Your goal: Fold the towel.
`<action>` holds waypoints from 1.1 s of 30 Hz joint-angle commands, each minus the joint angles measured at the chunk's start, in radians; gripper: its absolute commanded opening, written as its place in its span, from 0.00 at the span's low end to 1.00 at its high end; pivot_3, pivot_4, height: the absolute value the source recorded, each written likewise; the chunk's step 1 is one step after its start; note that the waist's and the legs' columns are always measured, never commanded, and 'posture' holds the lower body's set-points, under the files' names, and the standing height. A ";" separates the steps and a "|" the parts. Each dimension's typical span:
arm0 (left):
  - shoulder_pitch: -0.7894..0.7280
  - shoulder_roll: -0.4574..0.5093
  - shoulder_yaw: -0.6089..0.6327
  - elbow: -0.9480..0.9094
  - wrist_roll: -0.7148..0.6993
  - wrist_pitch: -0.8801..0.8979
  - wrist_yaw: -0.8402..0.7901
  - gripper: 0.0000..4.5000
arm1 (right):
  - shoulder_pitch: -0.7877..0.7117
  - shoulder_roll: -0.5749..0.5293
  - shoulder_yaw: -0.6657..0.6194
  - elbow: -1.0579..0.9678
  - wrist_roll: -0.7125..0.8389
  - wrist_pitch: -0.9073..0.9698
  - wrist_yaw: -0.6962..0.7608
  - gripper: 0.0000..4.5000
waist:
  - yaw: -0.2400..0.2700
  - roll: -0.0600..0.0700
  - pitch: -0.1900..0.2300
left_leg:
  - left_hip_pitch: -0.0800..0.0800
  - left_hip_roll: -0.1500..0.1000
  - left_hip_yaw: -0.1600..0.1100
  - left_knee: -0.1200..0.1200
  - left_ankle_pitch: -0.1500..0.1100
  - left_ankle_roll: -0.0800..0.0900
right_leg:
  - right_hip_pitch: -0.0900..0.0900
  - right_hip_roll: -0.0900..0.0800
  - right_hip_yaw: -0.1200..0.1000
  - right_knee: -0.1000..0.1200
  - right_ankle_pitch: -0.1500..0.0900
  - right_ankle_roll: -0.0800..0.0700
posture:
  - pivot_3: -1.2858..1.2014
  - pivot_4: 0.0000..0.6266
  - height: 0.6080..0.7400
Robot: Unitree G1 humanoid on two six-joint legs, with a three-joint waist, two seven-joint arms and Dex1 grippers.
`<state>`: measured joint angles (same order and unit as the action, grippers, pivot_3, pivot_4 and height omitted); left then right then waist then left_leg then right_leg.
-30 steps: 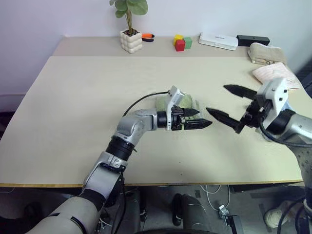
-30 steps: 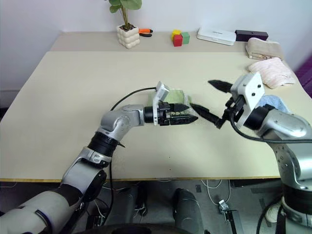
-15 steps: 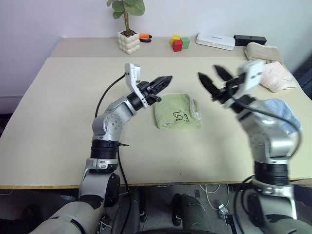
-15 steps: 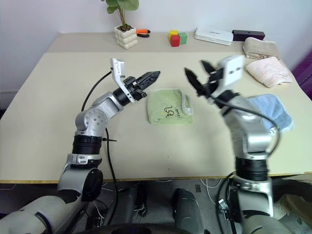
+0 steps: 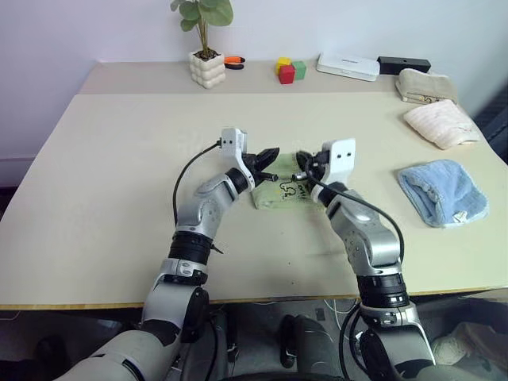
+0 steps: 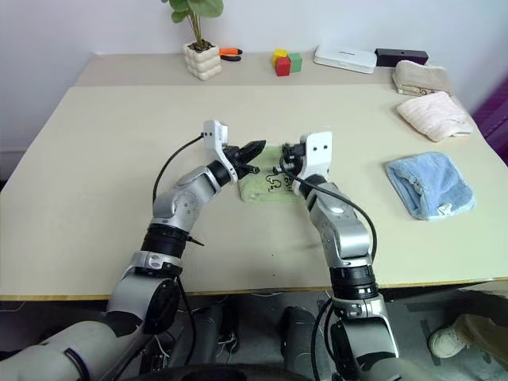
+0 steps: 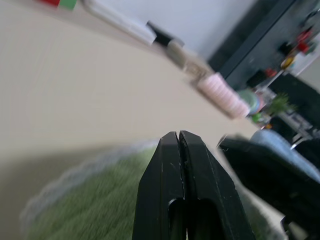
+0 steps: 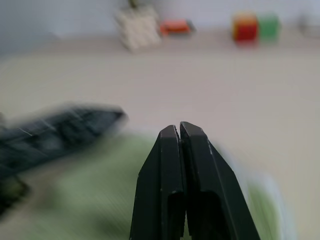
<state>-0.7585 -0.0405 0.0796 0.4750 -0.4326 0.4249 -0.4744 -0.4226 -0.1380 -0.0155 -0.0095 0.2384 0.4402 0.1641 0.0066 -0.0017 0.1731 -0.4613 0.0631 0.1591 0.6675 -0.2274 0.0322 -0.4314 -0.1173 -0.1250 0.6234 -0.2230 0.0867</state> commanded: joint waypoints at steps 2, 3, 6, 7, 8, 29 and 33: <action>0.004 -0.016 -0.040 -0.008 0.035 -0.012 -0.006 0.00 | 0.038 -0.042 0.061 0.009 -0.099 -0.097 0.026 0.01 | -0.004 0.000 0.000 | 0.000 0.000 0.000 0.000 0.000 0.000 | 0.000 0.000 0.000 0.001 0.000 0.000 | 0.52 0.24 1.00; 0.008 -0.015 -0.045 -0.006 0.039 -0.006 -0.008 0.00 | 0.047 -0.045 0.058 0.023 -0.111 -0.103 0.018 0.01 | -0.005 0.000 0.000 | 0.000 0.000 0.000 0.000 0.000 0.000 | 0.000 0.000 0.000 0.001 0.000 0.000 | 0.52 0.24 1.00; 0.019 -0.005 -0.060 -0.011 0.048 -0.001 -0.031 0.00 | 0.055 -0.063 0.049 0.057 -0.149 -0.113 0.002 0.01 | -0.007 0.000 0.000 | 0.001 0.000 0.000 0.000 0.000 0.000 | 0.000 0.000 0.000 0.002 0.000 0.000 | 0.52 0.24 1.00; 0.022 -0.002 -0.055 -0.016 0.041 0.011 -0.032 0.00 | 0.055 -0.070 0.040 0.066 -0.159 -0.120 -0.004 0.01 | -0.007 0.000 0.000 | 0.001 0.000 0.000 0.000 0.000 0.000 | 0.000 0.000 0.000 0.002 0.000 0.000 | 0.52 0.24 1.00; 0.028 0.005 -0.053 -0.021 0.036 0.021 -0.038 0.00 | 0.056 -0.075 0.028 0.076 -0.163 -0.122 -0.009 0.01 | -0.008 0.000 0.000 | 0.001 0.000 0.000 0.000 0.000 0.000 | 0.000 0.000 0.001 0.002 0.000 0.000 | 0.52 0.24 1.00; -0.053 0.079 0.131 -0.282 -0.257 0.237 -0.084 0.99 | 0.010 -0.099 -0.024 0.090 -0.120 -0.153 0.067 1.00 | -0.022 0.000 0.000 | 0.002 0.001 -0.001 0.001 0.000 0.000 | -0.001 0.000 0.002 0.005 0.000 0.000 | 0.52 0.24 1.00; -0.011 0.192 0.101 -0.348 -0.259 0.341 -0.116 0.99 | -0.011 -0.115 -0.028 0.105 -0.131 -0.175 0.066 1.00 | -0.023 0.001 -0.001 | 0.004 0.000 0.001 0.000 0.001 -0.001 | 0.000 0.000 0.003 0.006 -0.001 0.001 | 0.52 0.24 1.00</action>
<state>-0.7989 0.1355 0.1955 0.1480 -0.6806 0.7247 -0.5757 -0.4107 -0.2423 -0.0202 0.1138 0.1179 0.2950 0.2315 -0.0164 -0.0005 0.1722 -0.4567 0.0632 0.1599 0.6673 -0.2266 0.0310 -0.4310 -0.1174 -0.1215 0.6292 -0.2238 0.0875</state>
